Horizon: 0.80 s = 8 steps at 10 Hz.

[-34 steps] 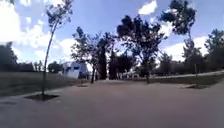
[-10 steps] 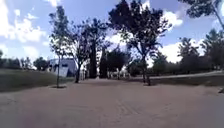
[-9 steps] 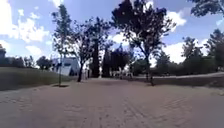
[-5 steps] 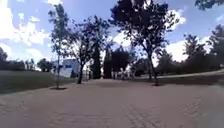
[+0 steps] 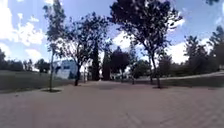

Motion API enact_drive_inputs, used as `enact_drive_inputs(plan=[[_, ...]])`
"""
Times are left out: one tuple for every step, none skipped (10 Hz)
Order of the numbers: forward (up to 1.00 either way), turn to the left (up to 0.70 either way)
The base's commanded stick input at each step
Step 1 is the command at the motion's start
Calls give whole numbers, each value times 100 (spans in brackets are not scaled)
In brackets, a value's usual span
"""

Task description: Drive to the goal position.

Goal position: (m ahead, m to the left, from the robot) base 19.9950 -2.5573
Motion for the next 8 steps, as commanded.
enact_drive_inputs(plan=[[100, 39], [100, 37], [100, 34], [100, 0], [100, 0], [100, 22], [100, 40], [100, 40]])
